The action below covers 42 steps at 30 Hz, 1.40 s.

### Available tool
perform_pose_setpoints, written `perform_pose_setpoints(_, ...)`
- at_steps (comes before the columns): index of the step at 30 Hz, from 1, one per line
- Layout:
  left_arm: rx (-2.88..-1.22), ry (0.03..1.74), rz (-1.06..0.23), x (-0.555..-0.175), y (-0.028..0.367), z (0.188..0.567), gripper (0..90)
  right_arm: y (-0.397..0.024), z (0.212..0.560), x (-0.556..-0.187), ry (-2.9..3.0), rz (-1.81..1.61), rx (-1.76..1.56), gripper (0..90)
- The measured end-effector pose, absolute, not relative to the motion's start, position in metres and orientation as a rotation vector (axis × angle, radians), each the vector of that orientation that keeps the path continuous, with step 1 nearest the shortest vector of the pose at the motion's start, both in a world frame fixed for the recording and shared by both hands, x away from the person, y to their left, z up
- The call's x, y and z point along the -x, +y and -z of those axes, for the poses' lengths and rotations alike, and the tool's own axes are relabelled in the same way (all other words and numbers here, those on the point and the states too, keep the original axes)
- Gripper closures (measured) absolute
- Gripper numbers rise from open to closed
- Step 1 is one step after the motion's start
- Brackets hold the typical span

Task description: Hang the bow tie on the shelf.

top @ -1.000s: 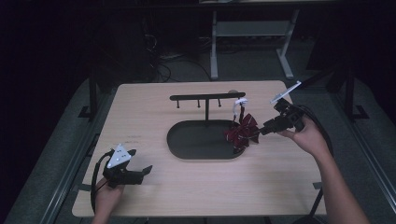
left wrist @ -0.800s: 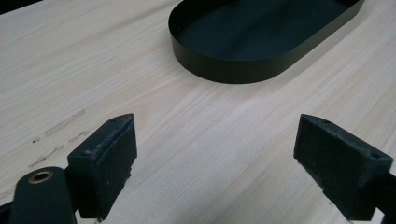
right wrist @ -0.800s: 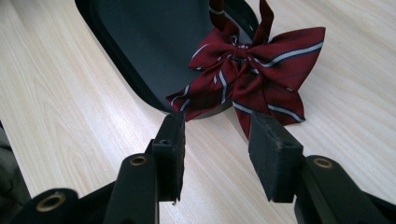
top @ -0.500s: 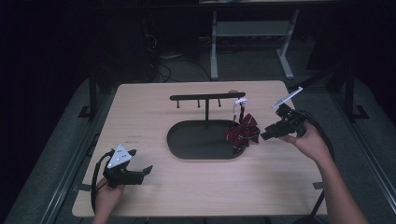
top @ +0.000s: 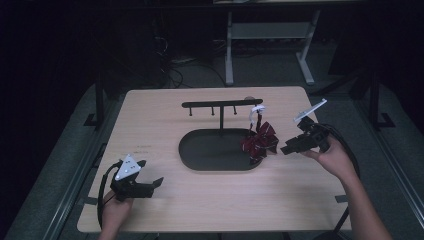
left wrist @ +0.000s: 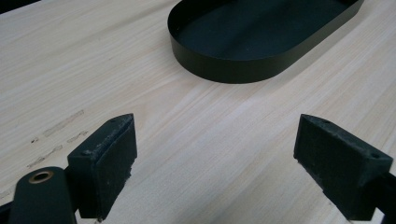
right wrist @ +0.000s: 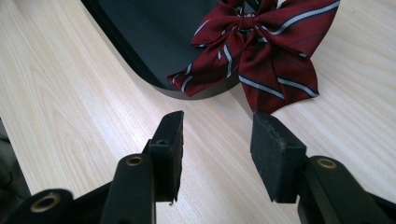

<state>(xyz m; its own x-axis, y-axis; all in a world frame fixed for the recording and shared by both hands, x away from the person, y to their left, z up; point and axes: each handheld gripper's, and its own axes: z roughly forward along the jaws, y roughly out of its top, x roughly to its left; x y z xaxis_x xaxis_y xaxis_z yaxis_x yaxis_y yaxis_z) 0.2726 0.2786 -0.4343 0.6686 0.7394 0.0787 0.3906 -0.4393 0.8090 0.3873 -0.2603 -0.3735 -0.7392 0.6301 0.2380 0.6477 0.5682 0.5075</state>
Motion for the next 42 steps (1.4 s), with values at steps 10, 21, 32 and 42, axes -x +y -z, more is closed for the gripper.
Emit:
perform_pose_setpoints(10, -2.074, 0.872, -0.546, -0.273, 0.278, 0.435, 13.2, -0.265, 0.382, -0.379, -2.735, 0.910, 1.133, 53.0)
perform_pose_setpoints(21, -2.077, 0.875, -0.545, -0.273, 0.278, 0.435, 13.2, -0.272, 0.397, -0.370, -2.713, 0.908, 1.152, 52.7)
perform_pose_setpoints(32, -2.070, 0.875, -0.547, -0.273, 0.278, 0.435, 13.2, -0.279, 0.408, -0.362, -2.692, 0.922, 1.168, 52.1)
perform_pose_setpoints(42, -2.073, 0.873, -0.551, -0.273, 0.278, 0.436, 13.2, -0.286, 0.418, -0.353, -2.670, 0.933, 1.194, 51.0)
